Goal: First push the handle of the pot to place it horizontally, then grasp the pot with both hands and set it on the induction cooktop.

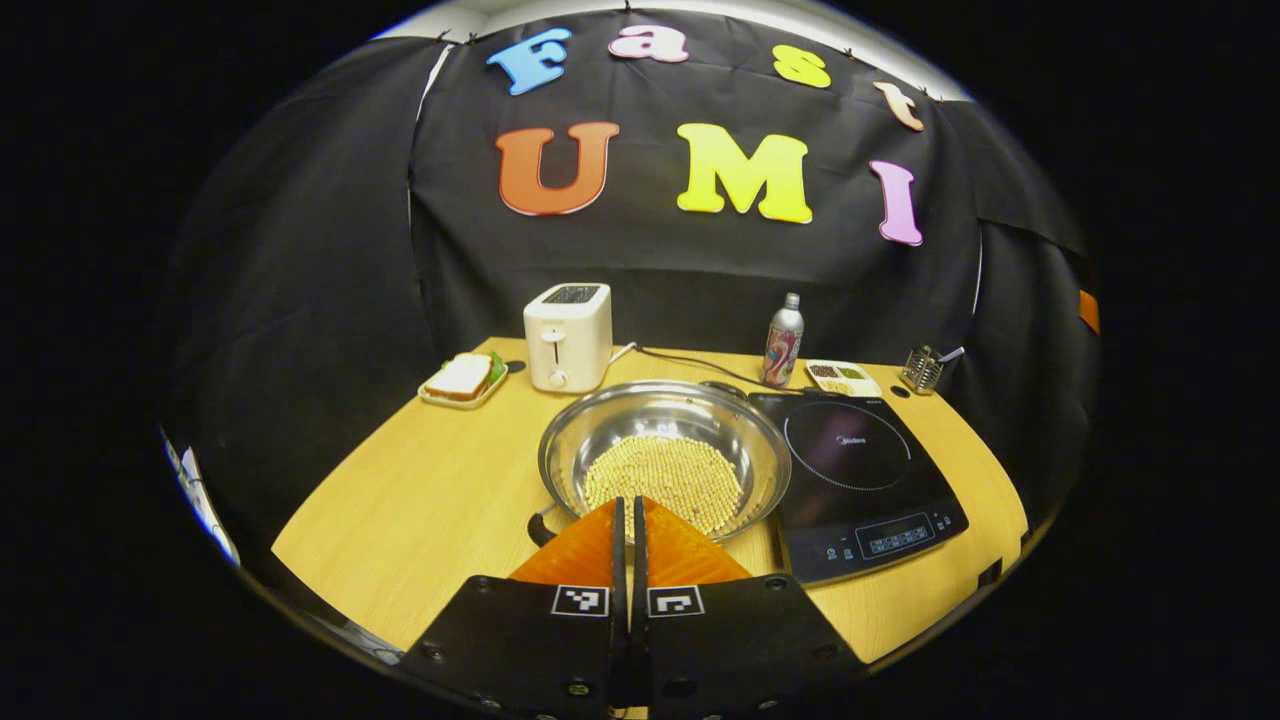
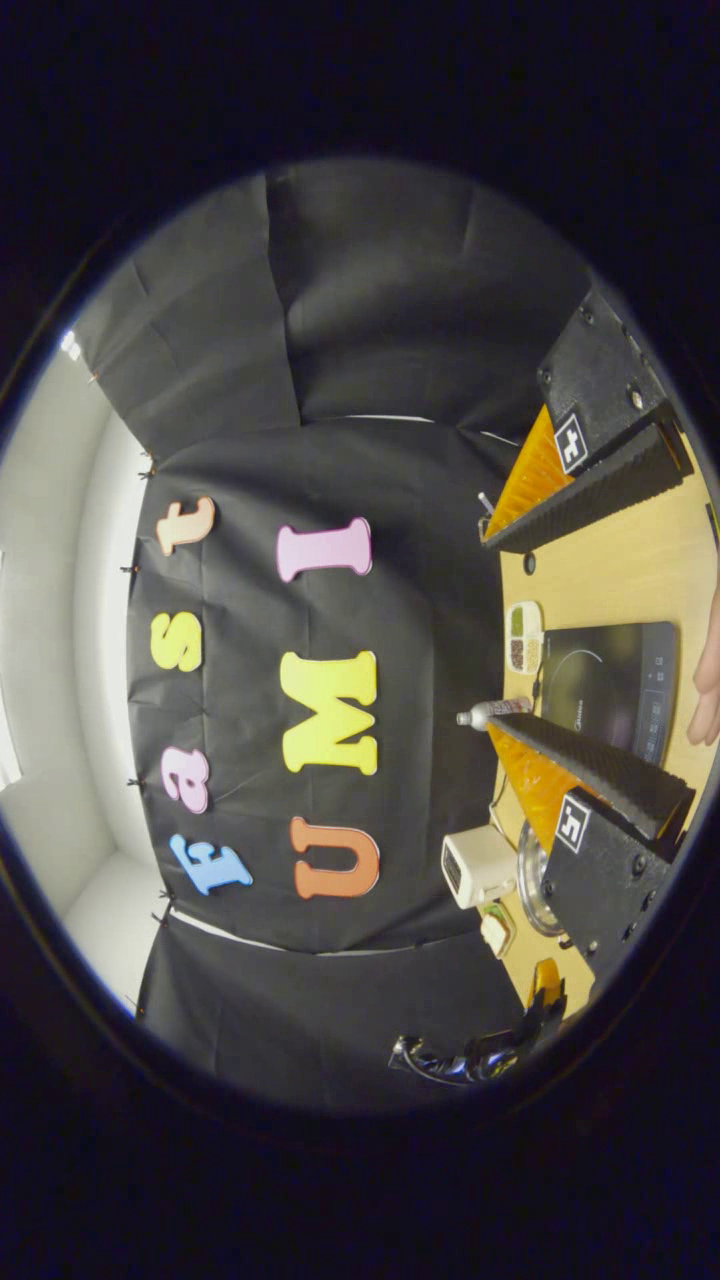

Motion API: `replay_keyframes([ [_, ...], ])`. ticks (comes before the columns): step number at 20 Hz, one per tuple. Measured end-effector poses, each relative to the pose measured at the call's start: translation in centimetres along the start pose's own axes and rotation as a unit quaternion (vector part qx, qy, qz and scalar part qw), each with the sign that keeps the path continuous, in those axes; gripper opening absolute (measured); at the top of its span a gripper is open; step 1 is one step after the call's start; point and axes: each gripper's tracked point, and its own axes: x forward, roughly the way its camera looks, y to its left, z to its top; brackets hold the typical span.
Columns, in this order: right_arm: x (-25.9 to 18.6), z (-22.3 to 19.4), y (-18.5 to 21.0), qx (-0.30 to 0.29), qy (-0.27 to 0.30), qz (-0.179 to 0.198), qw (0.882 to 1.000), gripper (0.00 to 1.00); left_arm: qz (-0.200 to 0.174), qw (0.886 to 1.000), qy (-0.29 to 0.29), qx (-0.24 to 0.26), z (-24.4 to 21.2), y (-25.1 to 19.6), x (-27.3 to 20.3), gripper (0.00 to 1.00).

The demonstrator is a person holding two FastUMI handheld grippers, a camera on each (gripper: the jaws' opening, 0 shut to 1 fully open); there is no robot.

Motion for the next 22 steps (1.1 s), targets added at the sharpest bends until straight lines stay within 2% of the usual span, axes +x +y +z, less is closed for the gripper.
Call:
replay_keyframes([
  [5, 0.1, 0.0, -1.0, 0.001, -0.011, -0.008, 1.000, 1.00, -0.024, 0.999, 0.043, 0.004, -3.8, -1.0, 1.6, 0.00],
  [8, 0.2, -0.6, -1.2, 0.002, -0.010, -0.009, 1.000, 0.97, -0.014, 0.997, 0.080, 0.002, -6.0, -0.3, 3.2, 0.00],
  [13, 0.6, -1.5, -1.3, -0.003, -0.005, -0.006, 1.000, 1.00, -0.005, 0.993, 0.114, -0.011, -8.0, 1.2, 5.3, 0.00],
  [14, 0.8, -1.7, -1.3, -0.007, -0.005, -0.006, 1.000, 0.97, -0.011, 0.993, 0.118, -0.019, -8.1, 1.1, 5.5, 0.10],
  [15, 1.0, -1.7, -1.2, -0.010, -0.004, -0.005, 1.000, 0.97, -0.013, 0.992, 0.121, -0.022, -8.0, 1.1, 5.6, 0.00],
  [16, 1.2, -2.0, -1.0, -0.012, -0.003, -0.002, 1.000, 1.00, -0.011, 0.992, 0.122, -0.021, -7.8, 1.4, 5.9, 0.00],
  [17, 1.4, -2.1, -0.8, -0.013, 0.000, 0.000, 1.000, 0.97, -0.009, 0.992, 0.124, -0.017, -7.8, 1.7, 6.1, 0.00],
  [18, 1.7, -2.2, -0.6, -0.013, 0.003, 0.003, 1.000, 1.00, -0.007, 0.992, 0.126, -0.015, -7.8, 1.9, 6.2, 0.00],
  [22, 2.9, -2.1, -0.1, -0.018, 0.009, 0.002, 1.000, 0.97, -0.010, 0.990, 0.136, -0.023, -7.5, 2.9, 6.6, 0.00],
])
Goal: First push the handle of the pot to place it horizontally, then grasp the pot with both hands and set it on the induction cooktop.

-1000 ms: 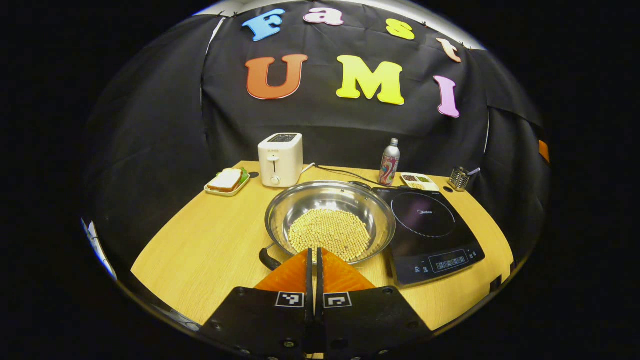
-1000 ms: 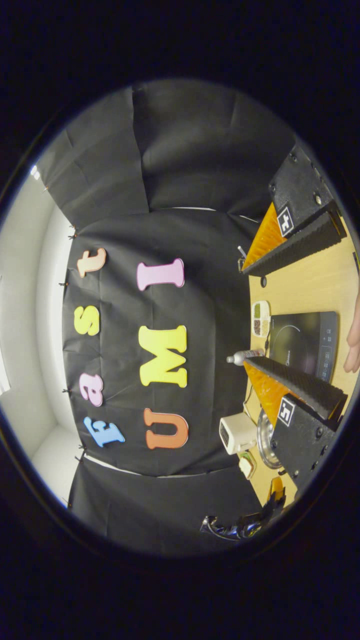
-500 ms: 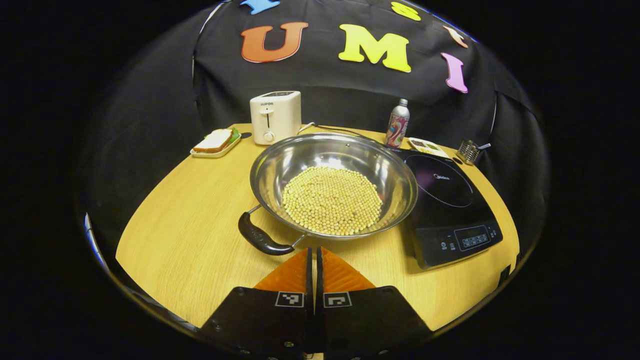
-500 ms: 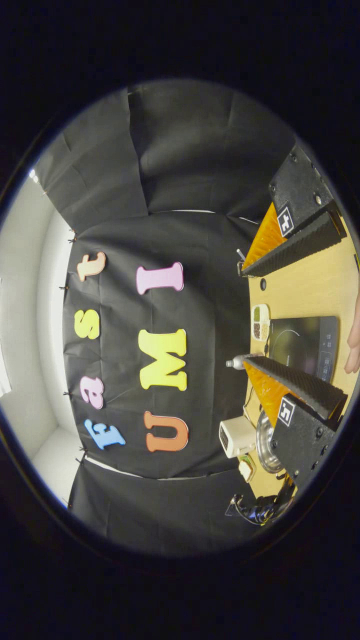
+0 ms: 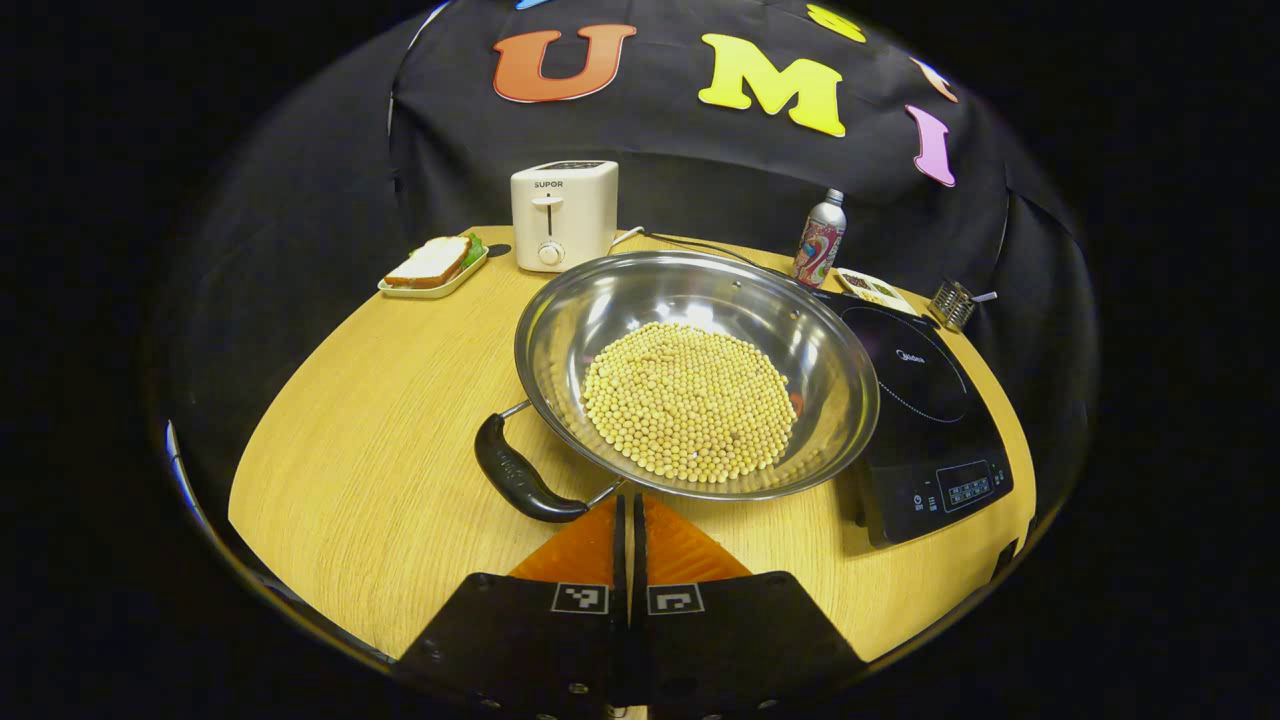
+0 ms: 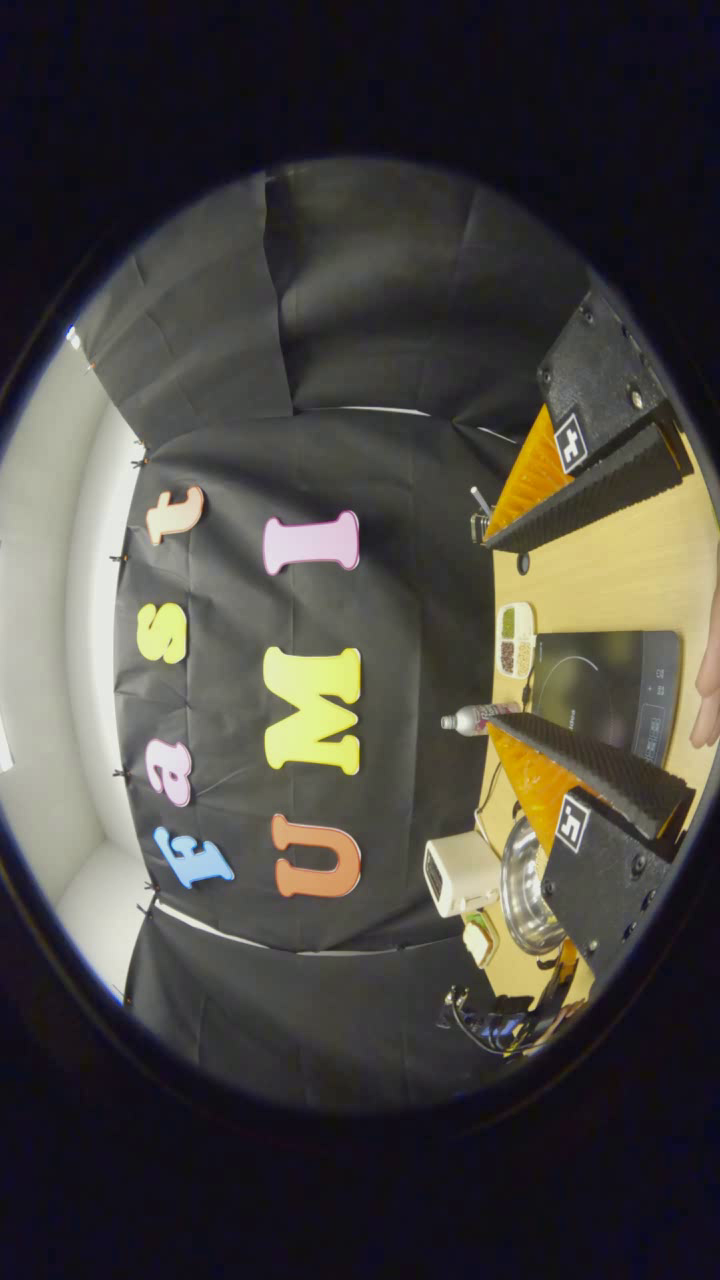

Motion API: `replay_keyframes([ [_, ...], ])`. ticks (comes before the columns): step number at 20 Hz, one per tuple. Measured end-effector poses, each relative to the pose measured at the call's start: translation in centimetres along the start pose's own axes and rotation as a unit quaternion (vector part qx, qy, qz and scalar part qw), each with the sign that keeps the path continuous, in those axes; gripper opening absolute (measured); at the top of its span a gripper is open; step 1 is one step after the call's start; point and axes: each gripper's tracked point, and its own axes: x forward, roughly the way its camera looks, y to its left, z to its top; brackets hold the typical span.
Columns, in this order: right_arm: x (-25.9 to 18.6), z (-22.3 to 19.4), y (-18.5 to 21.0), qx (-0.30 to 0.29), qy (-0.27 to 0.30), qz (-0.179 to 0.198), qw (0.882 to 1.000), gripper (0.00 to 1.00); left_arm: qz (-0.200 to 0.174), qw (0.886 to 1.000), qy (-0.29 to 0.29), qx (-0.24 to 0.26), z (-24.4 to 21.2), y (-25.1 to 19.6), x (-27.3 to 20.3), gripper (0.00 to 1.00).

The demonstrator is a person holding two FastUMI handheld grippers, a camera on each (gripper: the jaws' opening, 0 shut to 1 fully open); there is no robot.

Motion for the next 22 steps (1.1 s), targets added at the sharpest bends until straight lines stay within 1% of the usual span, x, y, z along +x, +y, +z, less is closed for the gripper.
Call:
replay_keyframes([
  [4, 0.7, 0.2, 0.7, 0.001, 0.005, -0.001, 1.000, 0.97, 0.001, 1.000, 0.003, -0.004, 0.7, 1.4, 0.9, 0.00],
  [5, 0.8, 0.4, 0.8, 0.001, 0.006, -0.002, 1.000, 0.97, -0.001, 1.000, 0.004, -0.006, 1.0, 1.8, 1.1, 0.10],
  [6, 1.0, 0.4, 1.0, 0.000, 0.006, -0.004, 1.000, 0.97, -0.002, 1.000, 0.006, -0.008, 1.1, 2.2, 1.4, 0.00],
  [9, 1.0, 1.3, 1.5, -0.005, -0.002, -0.007, 1.000, 0.97, 0.004, 1.000, 0.011, 0.001, 1.6, 3.6, 2.1, 0.00],
  [12, 0.7, 2.6, 1.9, -0.006, -0.018, -0.012, 1.000, 0.97, 0.005, 1.000, 0.017, -0.001, 2.0, 4.7, 2.9, 0.00],
  [13, 0.6, 3.0, 2.1, -0.004, -0.023, -0.012, 1.000, 0.97, 0.004, 1.000, 0.020, -0.005, 2.1, 5.0, 3.0, 0.10],
  [14, 0.5, 3.4, 2.3, -0.002, -0.028, -0.011, 1.000, 0.97, 0.002, 1.000, 0.022, -0.008, 2.4, 5.2, 3.4, 0.00],
  [18, 0.6, 4.0, 2.1, 0.003, -0.036, -0.019, 0.999, 0.97, 0.004, 1.000, 0.027, -0.012, 3.2, 6.5, 4.2, 0.00],
  [19, 0.6, 4.0, 2.0, 0.002, -0.036, -0.022, 0.999, 1.00, 0.004, 1.000, 0.029, -0.004, 3.5, 6.7, 4.4, 0.00],
  [20, 0.7, 4.0, 2.0, 0.002, -0.036, -0.024, 0.999, 0.97, 0.004, 1.000, 0.028, 0.001, 3.8, 6.8, 4.8, 0.00],
  [21, 0.8, 4.0, 2.1, 0.001, -0.035, -0.026, 0.999, 0.97, 0.006, 1.000, 0.030, 0.002, 4.0, 7.1, 5.1, 0.00],
  [22, 1.0, 3.9, 2.1, -0.001, -0.034, -0.026, 0.999, 1.00, 0.005, 1.000, 0.029, 0.002, 4.2, 7.2, 5.4, 0.00],
])
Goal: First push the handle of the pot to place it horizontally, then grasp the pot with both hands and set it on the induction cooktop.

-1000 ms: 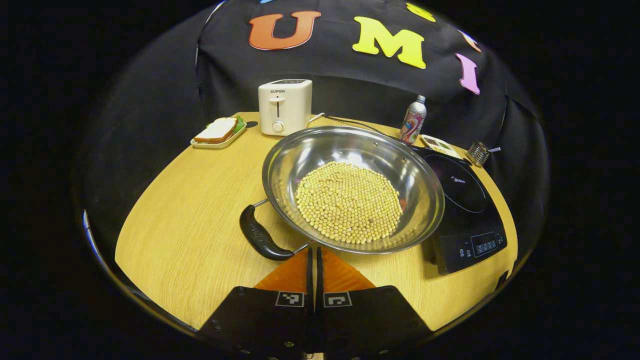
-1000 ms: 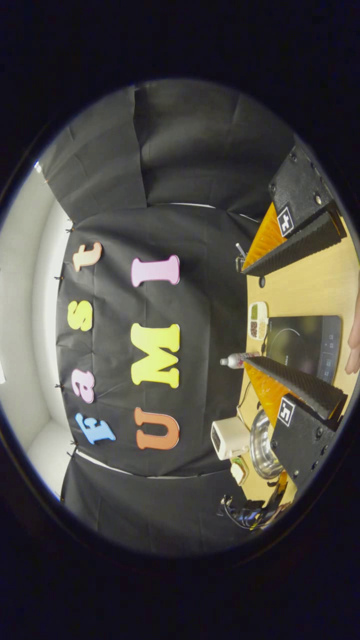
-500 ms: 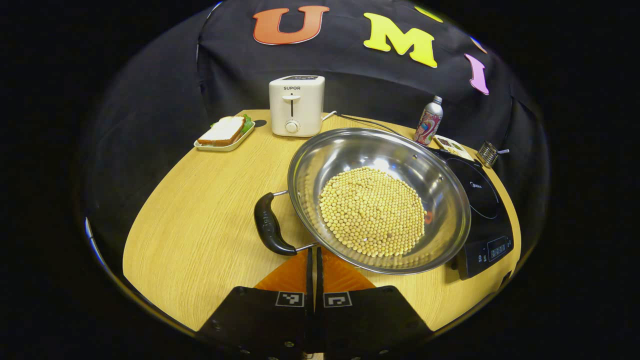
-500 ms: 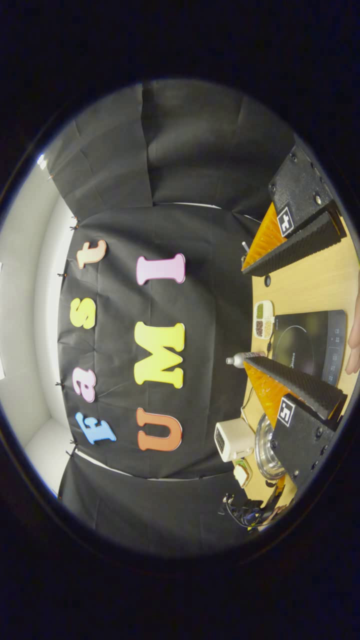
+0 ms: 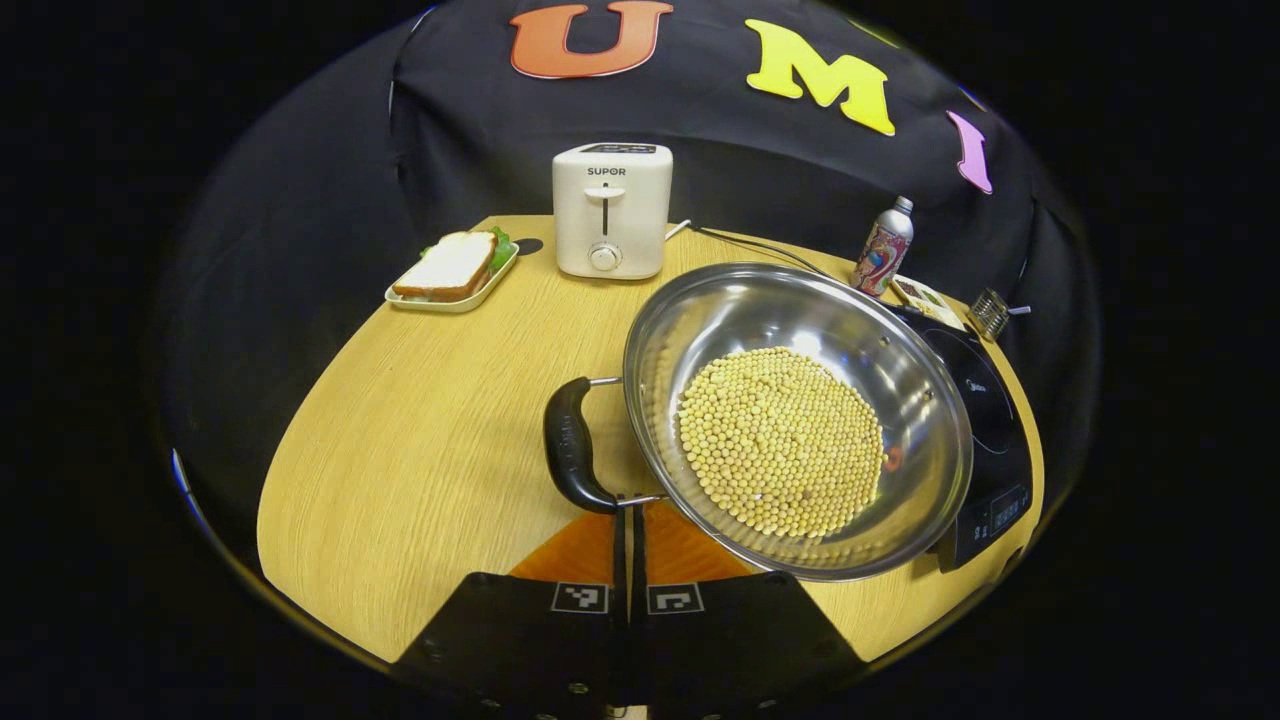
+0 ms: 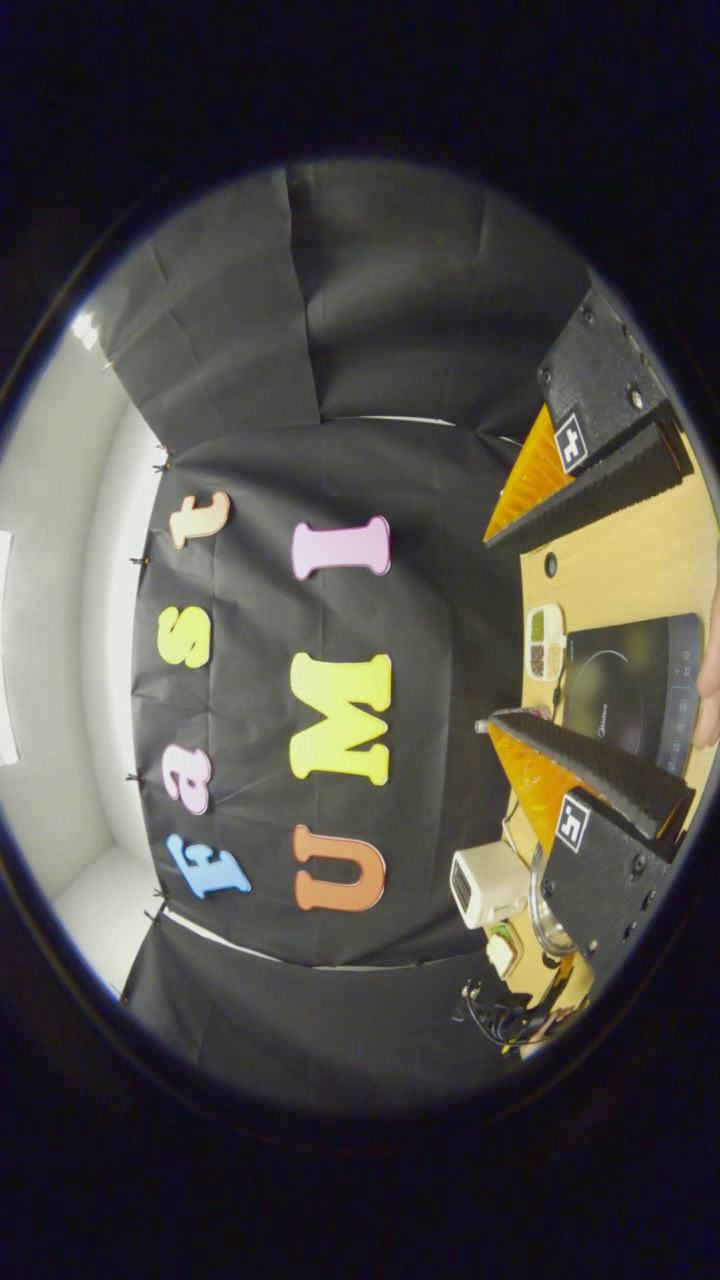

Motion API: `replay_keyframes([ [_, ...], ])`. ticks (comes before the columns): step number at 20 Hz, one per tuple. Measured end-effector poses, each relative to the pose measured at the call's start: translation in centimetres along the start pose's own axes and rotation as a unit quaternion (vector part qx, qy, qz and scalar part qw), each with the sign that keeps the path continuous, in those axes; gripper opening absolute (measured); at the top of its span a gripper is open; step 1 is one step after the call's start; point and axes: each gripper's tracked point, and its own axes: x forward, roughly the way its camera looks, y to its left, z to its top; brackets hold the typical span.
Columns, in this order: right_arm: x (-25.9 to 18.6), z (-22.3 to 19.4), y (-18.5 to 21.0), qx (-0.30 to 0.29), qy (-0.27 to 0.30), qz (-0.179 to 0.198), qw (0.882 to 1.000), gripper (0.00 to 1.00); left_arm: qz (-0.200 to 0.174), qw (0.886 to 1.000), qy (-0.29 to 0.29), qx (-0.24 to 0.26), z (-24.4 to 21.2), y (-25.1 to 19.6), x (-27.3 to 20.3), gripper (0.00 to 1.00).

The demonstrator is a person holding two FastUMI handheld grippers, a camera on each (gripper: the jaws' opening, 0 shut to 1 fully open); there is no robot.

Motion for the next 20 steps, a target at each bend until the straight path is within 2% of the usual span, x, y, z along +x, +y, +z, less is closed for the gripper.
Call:
replay_keyframes([
  [3, 0.5, 0.0, 0.4, -0.002, 0.000, 0.000, 1.000, 0.97, -0.002, 1.000, 0.000, -0.001, 0.8, 0.3, 0.7, 0.00],
  [14, 1.6, -0.8, 0.5, 0.000, 0.014, -0.011, 1.000, 1.00, 0.017, 1.000, -0.001, -0.017, 3.6, 2.0, 3.1, 0.00],
  [15, 1.6, -0.8, 0.6, 0.001, 0.014, -0.012, 1.000, 0.97, 0.018, 1.000, -0.002, -0.017, 3.8, 2.1, 3.3, 0.00],
  [16, 1.7, -0.8, 0.7, 0.001, 0.014, -0.012, 1.000, 0.97, 0.018, 1.000, -0.003, -0.017, 4.0, 2.2, 3.4, 0.10],
  [17, 1.7, -0.7, 0.9, 0.001, 0.014, -0.013, 1.000, 0.97, 0.020, 1.000, -0.003, -0.017, 4.1, 2.5, 3.4, 0.00],
  [18, 1.7, -0.7, 1.0, 0.000, 0.014, -0.013, 1.000, 0.97, 0.019, 1.000, -0.005, -0.020, 4.3, 2.6, 3.4, 0.10],
  [19, 1.7, -0.7, 1.1, -0.002, 0.013, -0.017, 1.000, 1.00, 0.018, 1.000, -0.003, -0.024, 4.2, 2.6, 3.2, 0.00],
  [20, 1.7, -0.6, 1.1, -0.005, 0.011, -0.020, 1.000, 1.00, 0.019, 0.999, -0.004, -0.025, 4.2, 2.7, 2.8, 0.00],
])
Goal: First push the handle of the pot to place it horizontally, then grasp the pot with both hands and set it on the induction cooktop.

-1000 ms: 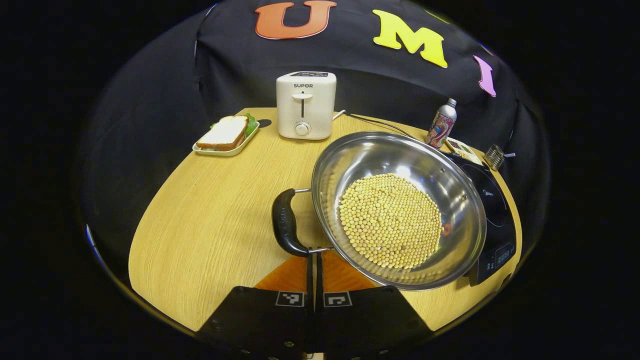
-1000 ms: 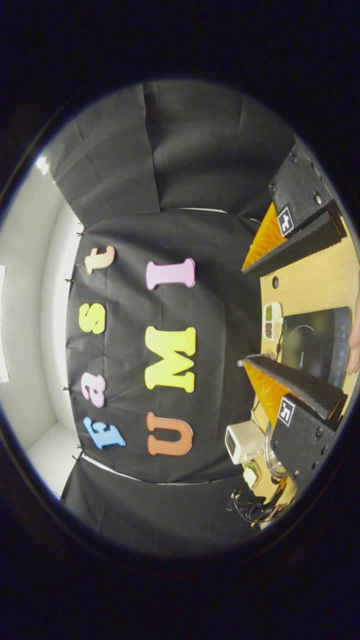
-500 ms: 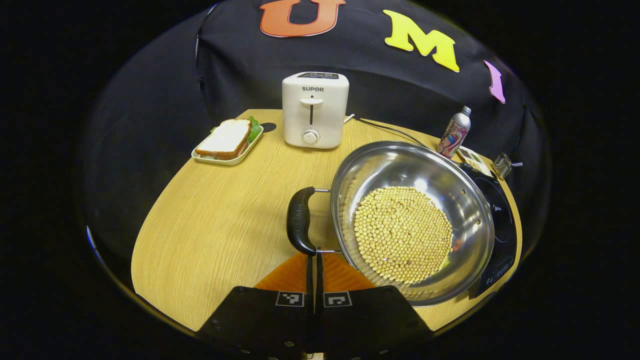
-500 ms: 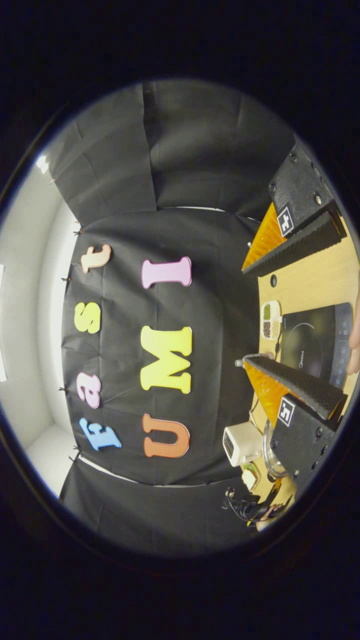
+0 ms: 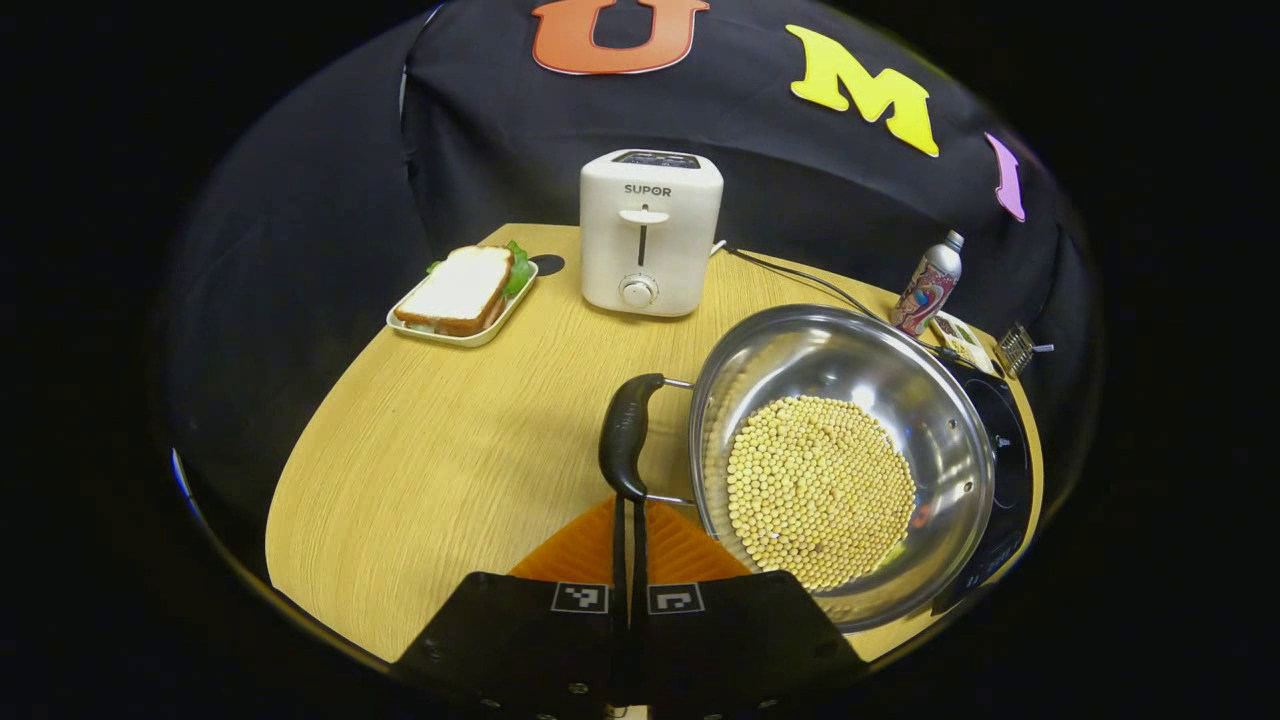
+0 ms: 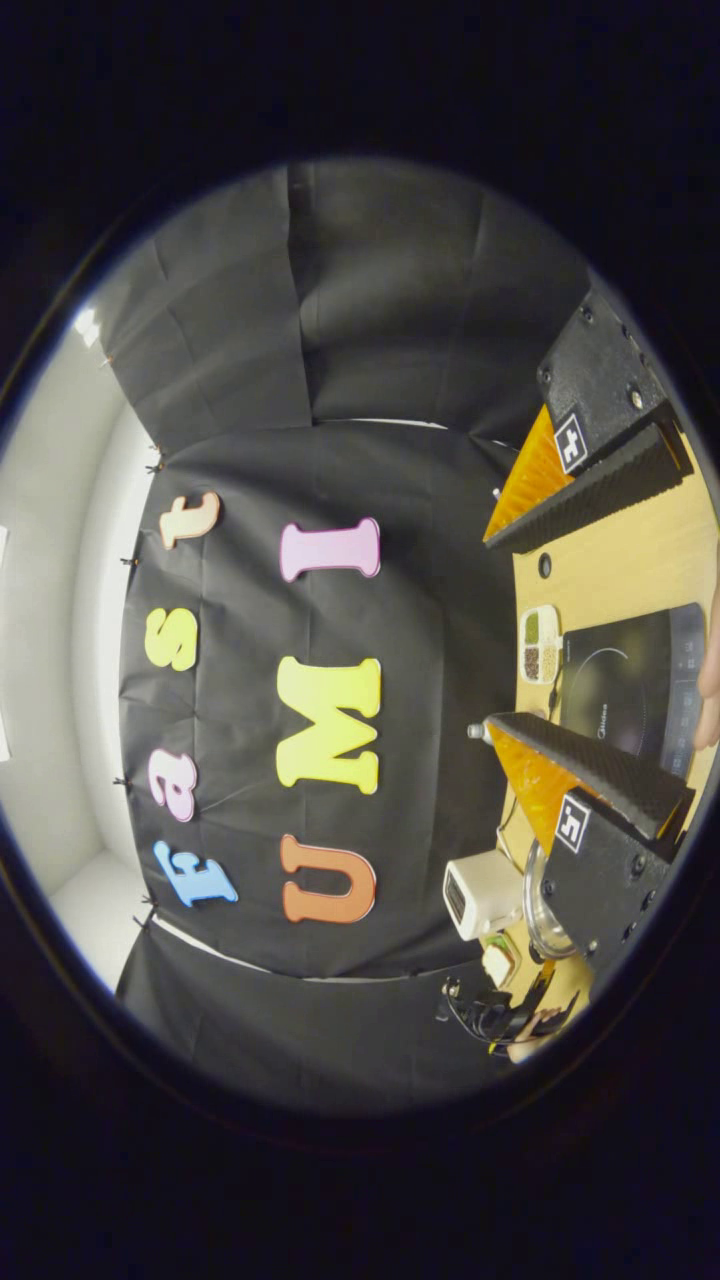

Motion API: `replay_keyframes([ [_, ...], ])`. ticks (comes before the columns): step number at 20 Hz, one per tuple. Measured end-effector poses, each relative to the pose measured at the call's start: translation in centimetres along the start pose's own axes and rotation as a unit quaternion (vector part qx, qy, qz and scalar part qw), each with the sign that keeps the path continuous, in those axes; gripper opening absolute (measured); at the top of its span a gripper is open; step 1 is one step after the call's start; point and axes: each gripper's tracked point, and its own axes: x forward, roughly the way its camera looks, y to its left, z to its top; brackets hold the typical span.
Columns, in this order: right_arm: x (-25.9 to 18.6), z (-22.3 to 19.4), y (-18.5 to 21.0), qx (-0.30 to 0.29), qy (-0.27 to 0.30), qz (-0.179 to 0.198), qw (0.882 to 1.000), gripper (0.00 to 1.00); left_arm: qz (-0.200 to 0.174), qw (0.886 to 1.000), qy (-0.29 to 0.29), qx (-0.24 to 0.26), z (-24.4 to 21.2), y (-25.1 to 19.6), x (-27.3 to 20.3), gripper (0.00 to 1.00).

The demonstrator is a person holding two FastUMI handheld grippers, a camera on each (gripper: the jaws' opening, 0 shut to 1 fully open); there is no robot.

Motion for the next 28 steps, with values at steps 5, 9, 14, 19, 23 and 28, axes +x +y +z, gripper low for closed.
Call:
replay_keyframes([
  [5, 0.4, -0.3, 2.1, -0.004, 0.003, 0.012, 1.000, 0.97, 0.045, 0.998, -0.054, 0.008, 1.8, 2.4, -3.4, 0.00],
  [9, 1.5, -1.3, 3.9, -0.017, 0.011, 0.015, 1.000, 0.97, 0.030, 0.994, -0.103, 0.002, 3.3, 1.8, -6.1, 0.22],
  [14, 3.0, -3.0, 7.4, 0.014, 0.034, 0.035, 0.999, 0.98, 0.008, 0.987, -0.157, 0.016, 4.5, 0.4, -8.9, 0.98],
  [19, 5.1, -6.6, 11.6, 0.004, 0.078, 0.057, 0.995, 0.98, -0.020, 0.983, -0.182, 0.025, 5.6, -1.4, -9.0, 0.97],
  [23, 7.3, -11.1, 15.2, 0.002, 0.135, 0.080, 0.988, 0.98, -0.032, 0.986, -0.164, 0.018, 5.6, -1.6, -6.5, 0.98],
  [28, 10.0, -17.1, 18.5, 0.003, 0.211, 0.101, 0.972, 0.97, -0.034, 0.988, -0.147, 0.023, 5.6, -1.6, -3.8, 0.96],
])
